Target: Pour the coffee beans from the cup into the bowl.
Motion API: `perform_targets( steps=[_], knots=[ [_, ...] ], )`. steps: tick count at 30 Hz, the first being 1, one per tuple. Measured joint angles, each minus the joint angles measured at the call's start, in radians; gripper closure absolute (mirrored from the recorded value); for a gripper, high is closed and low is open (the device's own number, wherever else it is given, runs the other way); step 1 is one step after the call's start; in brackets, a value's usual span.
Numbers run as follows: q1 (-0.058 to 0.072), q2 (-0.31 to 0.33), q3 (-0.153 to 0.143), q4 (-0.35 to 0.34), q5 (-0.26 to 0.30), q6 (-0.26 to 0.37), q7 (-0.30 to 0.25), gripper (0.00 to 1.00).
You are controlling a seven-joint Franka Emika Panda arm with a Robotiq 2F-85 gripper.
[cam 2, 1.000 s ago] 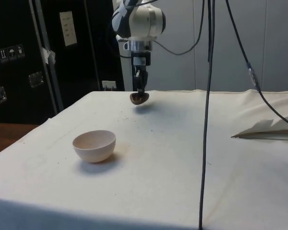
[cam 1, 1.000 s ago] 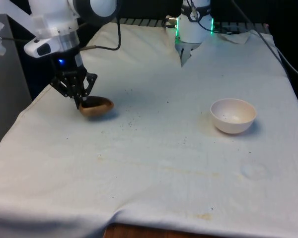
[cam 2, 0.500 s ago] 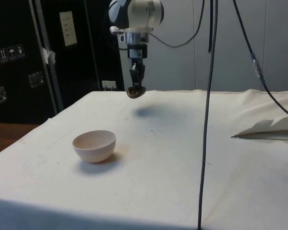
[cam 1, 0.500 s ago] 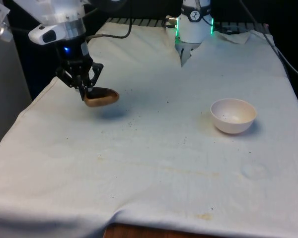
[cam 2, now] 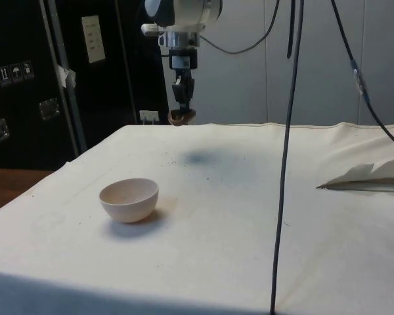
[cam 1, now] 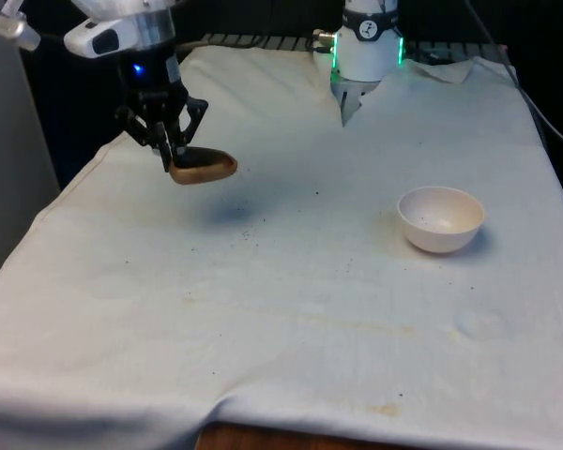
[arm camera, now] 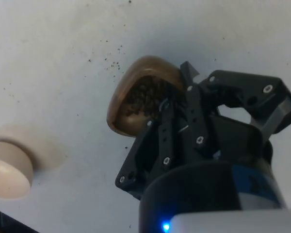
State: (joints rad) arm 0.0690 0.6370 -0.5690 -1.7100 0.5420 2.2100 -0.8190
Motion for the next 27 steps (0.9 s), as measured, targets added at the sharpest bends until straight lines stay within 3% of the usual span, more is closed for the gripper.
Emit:
perform_targets(
  steps=[15, 27],
  knots=[
    [0.024, -0.077, 0.014, -0.042, -0.078, 0.001, 0.07, 1.0],
    [0.031, -0.154, 0.042, -0.096, -0.142, 0.01, 0.122, 1.0]
  ],
)
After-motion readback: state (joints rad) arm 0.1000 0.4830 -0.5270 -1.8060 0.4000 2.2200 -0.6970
